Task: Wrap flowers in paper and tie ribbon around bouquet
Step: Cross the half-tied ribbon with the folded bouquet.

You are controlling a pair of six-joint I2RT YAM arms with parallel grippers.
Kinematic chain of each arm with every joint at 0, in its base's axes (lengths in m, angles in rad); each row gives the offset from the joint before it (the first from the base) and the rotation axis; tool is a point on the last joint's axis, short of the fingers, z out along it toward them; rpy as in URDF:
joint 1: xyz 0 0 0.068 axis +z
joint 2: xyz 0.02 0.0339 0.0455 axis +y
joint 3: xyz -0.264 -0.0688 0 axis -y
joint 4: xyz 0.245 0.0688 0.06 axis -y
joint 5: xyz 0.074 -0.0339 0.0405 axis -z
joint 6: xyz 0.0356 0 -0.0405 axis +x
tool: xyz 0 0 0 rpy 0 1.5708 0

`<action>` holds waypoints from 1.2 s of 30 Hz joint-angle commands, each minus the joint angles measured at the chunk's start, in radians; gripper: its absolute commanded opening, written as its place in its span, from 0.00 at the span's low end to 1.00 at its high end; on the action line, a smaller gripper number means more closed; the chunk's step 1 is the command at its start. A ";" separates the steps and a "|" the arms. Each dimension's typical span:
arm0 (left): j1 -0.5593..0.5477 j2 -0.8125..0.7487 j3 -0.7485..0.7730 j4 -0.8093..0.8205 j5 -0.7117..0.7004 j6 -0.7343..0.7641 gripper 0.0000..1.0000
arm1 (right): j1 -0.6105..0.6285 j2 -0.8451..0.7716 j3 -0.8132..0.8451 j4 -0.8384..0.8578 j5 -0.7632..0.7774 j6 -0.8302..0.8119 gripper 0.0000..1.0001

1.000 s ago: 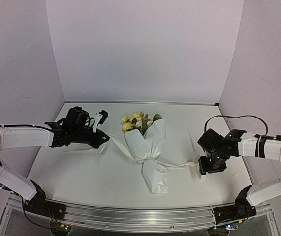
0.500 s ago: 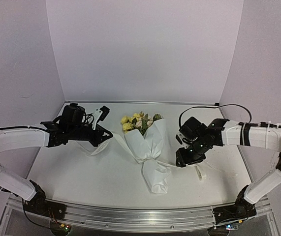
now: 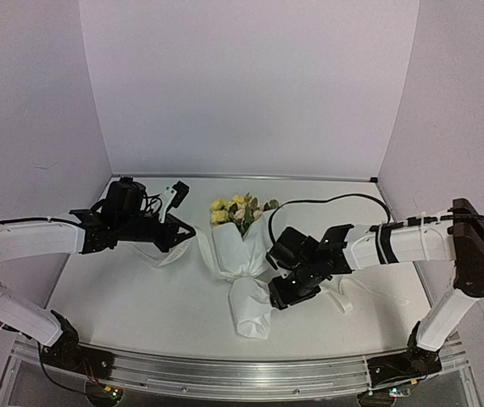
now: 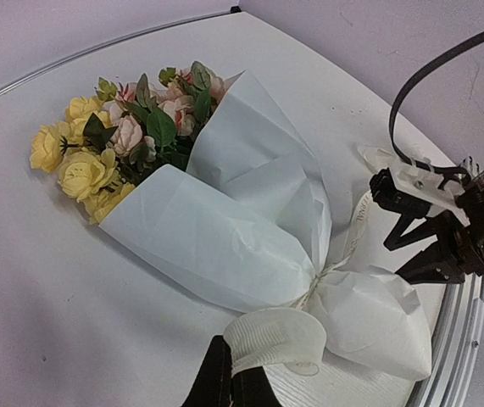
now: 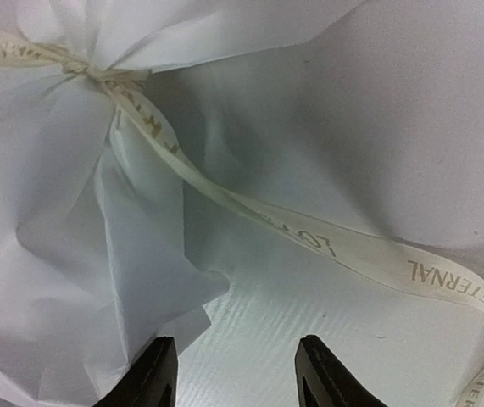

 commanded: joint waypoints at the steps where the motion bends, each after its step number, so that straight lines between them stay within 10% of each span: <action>1: -0.001 -0.007 0.055 0.039 0.069 -0.006 0.00 | 0.058 0.033 0.056 0.039 0.030 0.047 0.50; 14: -0.110 0.037 0.119 0.053 0.079 -0.024 0.00 | 0.037 -0.118 0.113 0.041 0.004 -0.052 0.63; 36: -0.149 0.067 0.157 0.020 0.004 0.023 0.00 | -0.004 0.098 0.261 0.489 -0.251 0.029 0.52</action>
